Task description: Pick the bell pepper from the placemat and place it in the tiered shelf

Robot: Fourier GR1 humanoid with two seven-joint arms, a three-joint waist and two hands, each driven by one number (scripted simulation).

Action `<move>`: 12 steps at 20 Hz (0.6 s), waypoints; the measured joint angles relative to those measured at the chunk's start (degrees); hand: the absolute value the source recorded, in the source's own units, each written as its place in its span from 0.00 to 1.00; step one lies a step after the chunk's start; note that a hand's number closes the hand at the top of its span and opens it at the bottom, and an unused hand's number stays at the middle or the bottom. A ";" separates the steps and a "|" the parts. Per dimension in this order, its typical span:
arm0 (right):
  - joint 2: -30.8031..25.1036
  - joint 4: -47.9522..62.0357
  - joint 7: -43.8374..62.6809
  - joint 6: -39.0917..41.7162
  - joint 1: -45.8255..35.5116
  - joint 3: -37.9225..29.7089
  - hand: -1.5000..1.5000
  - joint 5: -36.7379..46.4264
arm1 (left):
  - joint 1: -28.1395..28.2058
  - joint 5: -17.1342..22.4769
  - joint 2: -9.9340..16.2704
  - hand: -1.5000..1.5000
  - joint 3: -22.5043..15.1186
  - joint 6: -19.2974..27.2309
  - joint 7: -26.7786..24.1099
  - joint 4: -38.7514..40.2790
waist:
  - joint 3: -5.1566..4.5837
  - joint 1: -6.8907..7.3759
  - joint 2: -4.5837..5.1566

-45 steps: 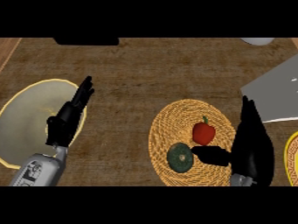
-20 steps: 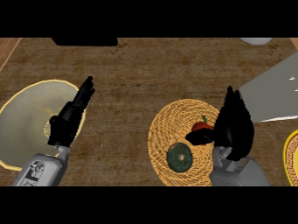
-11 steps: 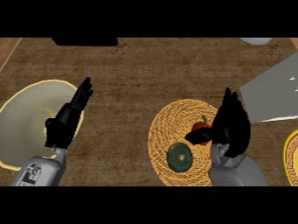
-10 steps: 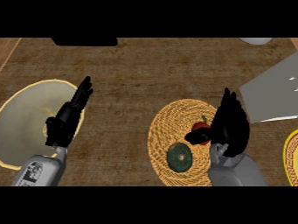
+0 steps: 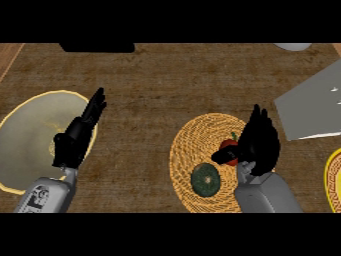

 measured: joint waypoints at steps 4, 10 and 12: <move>0.01 2.63 -1.07 -1.38 0.63 -0.56 0.00 -0.24 | -0.17 -0.43 -0.31 0.50 0.04 -0.32 -0.03 0.13 | 0.01 -0.05 0.01; 0.03 5.06 -2.00 -3.07 1.21 -0.52 0.00 -1.39 | -0.43 -0.09 -0.18 0.50 1.36 -1.50 -0.61 0.62 | 0.06 -0.14 -0.02; 0.04 6.34 -2.46 -3.94 1.04 -0.70 0.00 -1.79 | -0.70 -0.72 -0.99 0.50 1.27 -1.07 -1.36 1.67 | 0.08 -0.20 0.00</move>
